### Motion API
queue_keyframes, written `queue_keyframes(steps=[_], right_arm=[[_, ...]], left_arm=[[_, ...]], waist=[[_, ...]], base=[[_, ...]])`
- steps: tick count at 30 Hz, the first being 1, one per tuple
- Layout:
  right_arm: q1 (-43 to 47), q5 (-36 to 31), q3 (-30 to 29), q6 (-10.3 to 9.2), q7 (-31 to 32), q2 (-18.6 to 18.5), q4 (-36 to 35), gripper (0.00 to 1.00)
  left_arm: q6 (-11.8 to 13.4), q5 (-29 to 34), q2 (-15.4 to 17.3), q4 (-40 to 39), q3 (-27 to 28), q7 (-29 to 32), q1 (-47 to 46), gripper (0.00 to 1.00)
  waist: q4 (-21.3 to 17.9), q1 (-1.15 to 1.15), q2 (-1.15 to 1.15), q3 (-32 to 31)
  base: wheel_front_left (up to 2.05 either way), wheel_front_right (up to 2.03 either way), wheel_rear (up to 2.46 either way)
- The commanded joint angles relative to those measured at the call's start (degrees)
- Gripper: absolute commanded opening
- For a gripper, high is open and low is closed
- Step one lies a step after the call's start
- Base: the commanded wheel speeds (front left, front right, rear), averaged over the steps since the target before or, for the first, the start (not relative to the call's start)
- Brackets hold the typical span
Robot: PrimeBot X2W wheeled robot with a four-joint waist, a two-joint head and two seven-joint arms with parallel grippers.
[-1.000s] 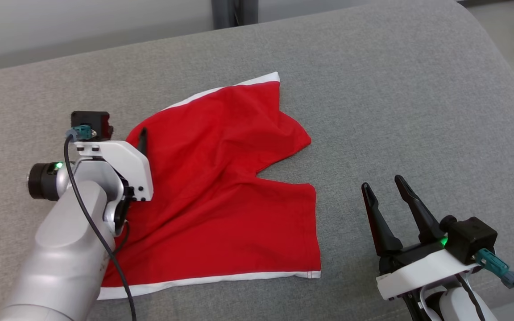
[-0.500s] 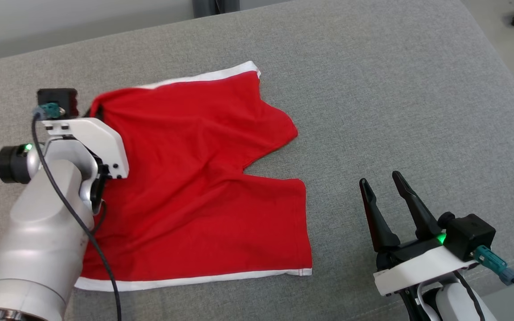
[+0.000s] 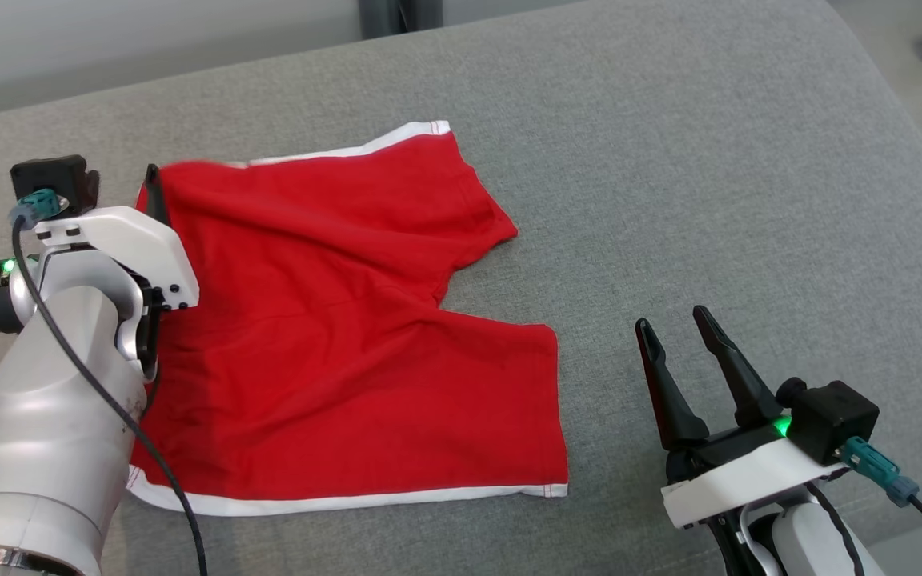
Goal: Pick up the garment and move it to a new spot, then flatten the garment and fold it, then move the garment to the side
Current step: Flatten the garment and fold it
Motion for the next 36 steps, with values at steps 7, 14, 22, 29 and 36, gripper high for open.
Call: queue_keyframes(steps=[7, 14, 22, 29, 36], right_arm=[[1.1, -0.5, -1.9, -0.01, -0.5, -0.2, 0.5, 1.00], [3.9, -2.5, -5.9, -0.01, -0.6, -0.3, 0.0, 1.00], [8.4, -2.8, -8.1, -0.01, 0.3, -0.3, -1.2, 1.00], [10.6, -3.2, -8.3, -0.01, 1.8, -0.3, -3.1, 1.00], [11.4, -3.6, -7.6, -0.01, 3.0, -0.9, -4.6, 1.00]], left_arm=[[-3.0, -2.3, -0.6, -2.5, 2.4, -3.2, 3.9, 1.00], [-1.7, 2.2, -1.5, -19.3, 4.1, -3.4, 17.5, 1.00], [-1.0, 5.2, -3.6, -34.2, 8.3, -3.4, 36.8, 1.00], [-0.9, 6.0, -5.0, -35.9, 9.6, -3.4, 45.2, 1.00], [-1.5, 5.6, -6.2, -32.4, 9.8, -3.4, 45.6, 1.00]], waist=[[3.9, 0.00, 0.00, -4.5], [8.6, 0.00, 0.00, -9.9], [11.8, 0.00, 0.00, -14.8], [12.6, 0.00, 0.00, -16.6], [12.1, 0.00, 0.00, -16.7]], base=[[0.00, 0.00, 0.00], [0.00, 0.00, 0.00], [0.00, 0.00, 0.00], [0.00, 0.00, 0.00], [0.00, 0.00, 0.00]])
